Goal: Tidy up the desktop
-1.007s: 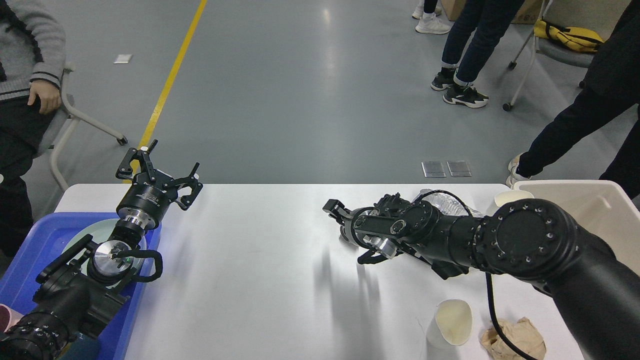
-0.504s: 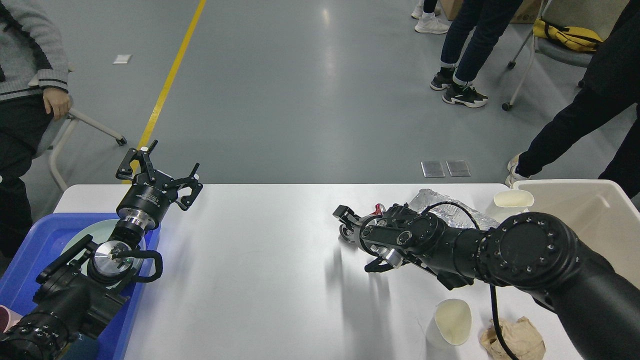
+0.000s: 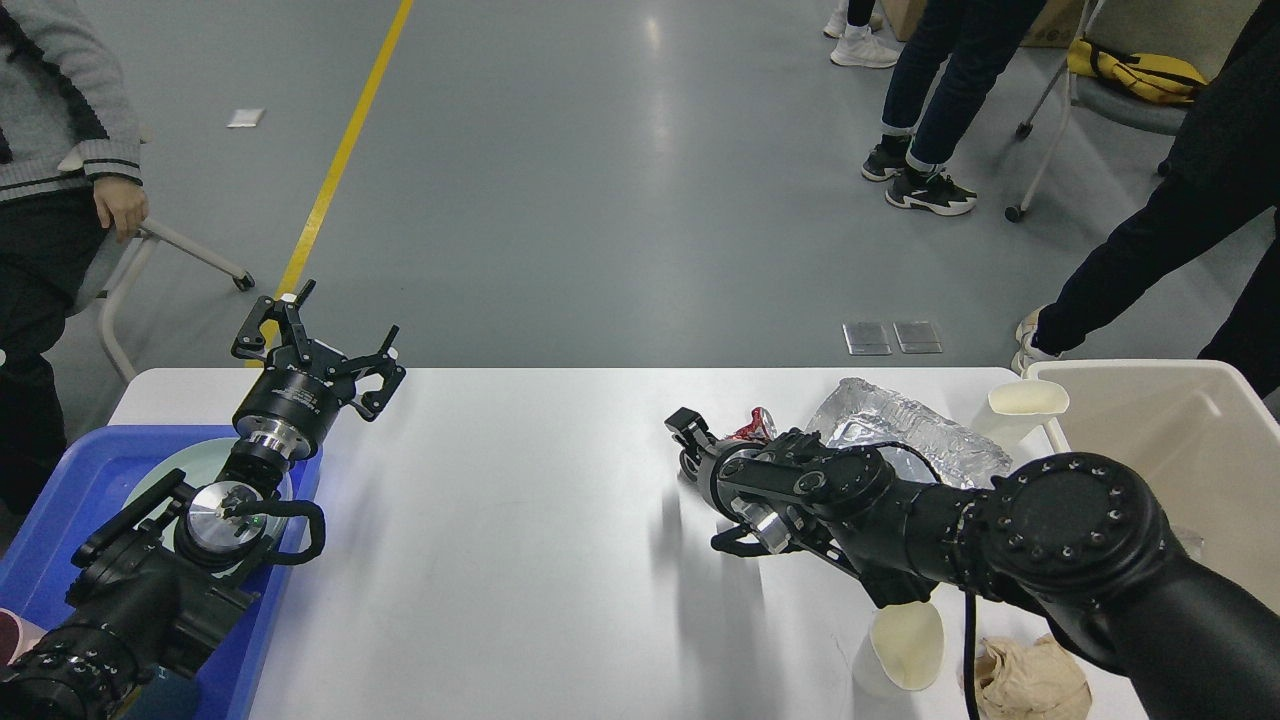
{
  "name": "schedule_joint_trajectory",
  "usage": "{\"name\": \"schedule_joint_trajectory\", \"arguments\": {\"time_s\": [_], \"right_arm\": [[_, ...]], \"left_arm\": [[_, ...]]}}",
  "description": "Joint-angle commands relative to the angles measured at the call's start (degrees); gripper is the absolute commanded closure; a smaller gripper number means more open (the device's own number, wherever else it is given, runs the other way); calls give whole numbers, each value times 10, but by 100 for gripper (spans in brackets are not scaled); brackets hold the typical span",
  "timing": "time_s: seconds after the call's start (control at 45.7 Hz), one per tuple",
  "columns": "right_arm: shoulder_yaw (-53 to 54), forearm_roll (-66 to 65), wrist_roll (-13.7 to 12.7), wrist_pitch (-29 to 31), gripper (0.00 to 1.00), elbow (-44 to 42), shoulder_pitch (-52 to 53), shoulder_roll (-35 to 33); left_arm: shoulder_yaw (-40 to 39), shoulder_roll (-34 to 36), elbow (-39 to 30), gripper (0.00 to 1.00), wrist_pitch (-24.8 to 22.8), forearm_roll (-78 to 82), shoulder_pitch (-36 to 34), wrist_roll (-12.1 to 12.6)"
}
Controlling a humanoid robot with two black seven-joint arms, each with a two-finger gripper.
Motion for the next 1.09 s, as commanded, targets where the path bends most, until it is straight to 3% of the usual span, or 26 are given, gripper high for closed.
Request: {"name": "schedule_joint_trajectory", "arguments": {"time_s": [0.0,0.131,0.547,0.766,1.073], "right_arm": [[0,-37,32,-13,0,-2,-14,0],[-1,-48,54,-14,0,-12,-28,-2],[7,-46,56,-39,2,-10,-50,-3],[99,-45,56,-39,3,-11,-71,-4],[133,-45,86,-48,6,-20,-85,-5]], "left_arm": [[0,0,0,4,0,0,0,0],[0,0,0,4,0,0,0,0],[0,0,0,4,0,0,0,0],[0,0,0,4,0,0,0,0],[0,0,0,4,0,0,0,0]]}}
